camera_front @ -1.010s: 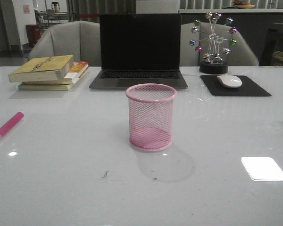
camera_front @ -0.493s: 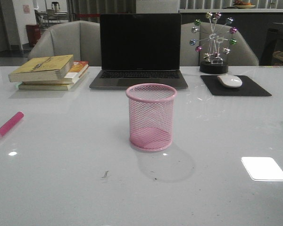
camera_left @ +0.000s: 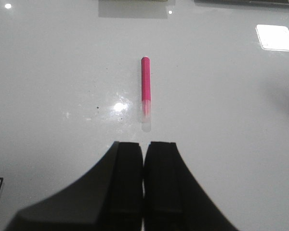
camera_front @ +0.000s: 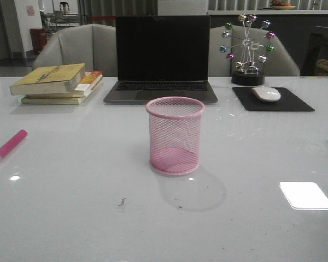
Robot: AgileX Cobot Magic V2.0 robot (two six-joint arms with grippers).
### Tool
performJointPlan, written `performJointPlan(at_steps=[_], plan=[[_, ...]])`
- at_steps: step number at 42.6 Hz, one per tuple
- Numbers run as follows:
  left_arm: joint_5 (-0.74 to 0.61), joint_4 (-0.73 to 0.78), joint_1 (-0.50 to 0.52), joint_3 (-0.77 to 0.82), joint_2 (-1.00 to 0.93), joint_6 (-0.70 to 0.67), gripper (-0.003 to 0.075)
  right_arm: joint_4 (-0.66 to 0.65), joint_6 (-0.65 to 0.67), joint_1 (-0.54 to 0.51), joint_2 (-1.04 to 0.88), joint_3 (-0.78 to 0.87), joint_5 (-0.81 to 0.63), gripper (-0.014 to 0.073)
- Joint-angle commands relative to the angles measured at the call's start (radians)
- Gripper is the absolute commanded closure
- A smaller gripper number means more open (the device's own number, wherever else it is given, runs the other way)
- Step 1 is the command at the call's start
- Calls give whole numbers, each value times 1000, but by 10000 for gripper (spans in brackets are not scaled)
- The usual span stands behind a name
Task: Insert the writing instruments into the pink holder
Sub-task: 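Lower the right gripper onto the green marker and grasp it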
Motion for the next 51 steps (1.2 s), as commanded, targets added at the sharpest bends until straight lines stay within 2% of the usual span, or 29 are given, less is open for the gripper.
performJointPlan(at_steps=[1,4,6,8,18,25,35,51], plan=[[-64,-15,-7,-30,21,2,457,-16,-11,-5,53,-26,-78,230],[-69,-20,-7,-30,24,18,332,-17,-11,-5,102,-26,-91,119],[-70,-28,-14,-30,24,18,276,-17,-8,-9,137,-26,-105,82],[-73,-30,-34,-30,24,18,244,-17,-1,-20,181,-28,-123,81],[-78,-15,-216,-30,24,20,245,19,0,-102,429,-111,-133,95],[-84,23,-316,-30,24,20,245,45,-11,-112,618,-224,-131,95],[-93,23,-334,-30,24,20,245,119,-107,-112,849,-406,-131,95],[-98,23,-334,-30,24,20,245,117,-141,-112,1103,-678,-123,95]])
